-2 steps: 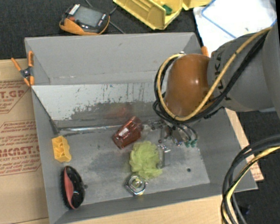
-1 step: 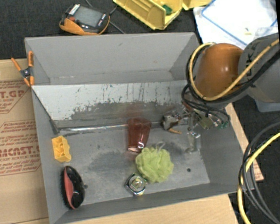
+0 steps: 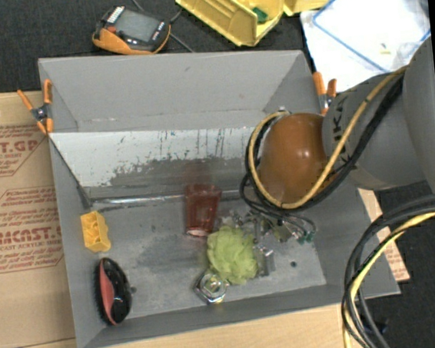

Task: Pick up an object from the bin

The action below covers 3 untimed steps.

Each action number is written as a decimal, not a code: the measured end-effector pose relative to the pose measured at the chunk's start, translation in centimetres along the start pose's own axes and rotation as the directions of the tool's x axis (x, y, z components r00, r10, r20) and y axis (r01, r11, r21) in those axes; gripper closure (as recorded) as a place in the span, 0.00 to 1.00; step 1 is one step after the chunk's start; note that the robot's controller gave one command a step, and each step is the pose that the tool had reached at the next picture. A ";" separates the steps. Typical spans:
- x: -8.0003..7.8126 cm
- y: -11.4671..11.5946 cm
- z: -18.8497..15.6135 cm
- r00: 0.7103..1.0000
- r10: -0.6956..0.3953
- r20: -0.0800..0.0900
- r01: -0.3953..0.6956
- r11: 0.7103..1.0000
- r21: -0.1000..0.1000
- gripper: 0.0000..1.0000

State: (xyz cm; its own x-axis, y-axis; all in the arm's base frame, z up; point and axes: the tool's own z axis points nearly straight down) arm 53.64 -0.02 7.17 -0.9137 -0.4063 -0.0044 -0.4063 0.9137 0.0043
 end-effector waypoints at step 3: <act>-0.4 -3.1 0.1 0.996 0.089 0.014 -0.089 0.996 0.013 1.00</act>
Offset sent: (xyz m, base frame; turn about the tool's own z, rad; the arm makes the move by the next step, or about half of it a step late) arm 0.0000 0.0000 0.0000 0.0000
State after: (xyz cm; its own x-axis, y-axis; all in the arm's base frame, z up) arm 55.23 -2.69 7.09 -0.9460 -0.3236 -0.0180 -0.3235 0.9462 -0.0080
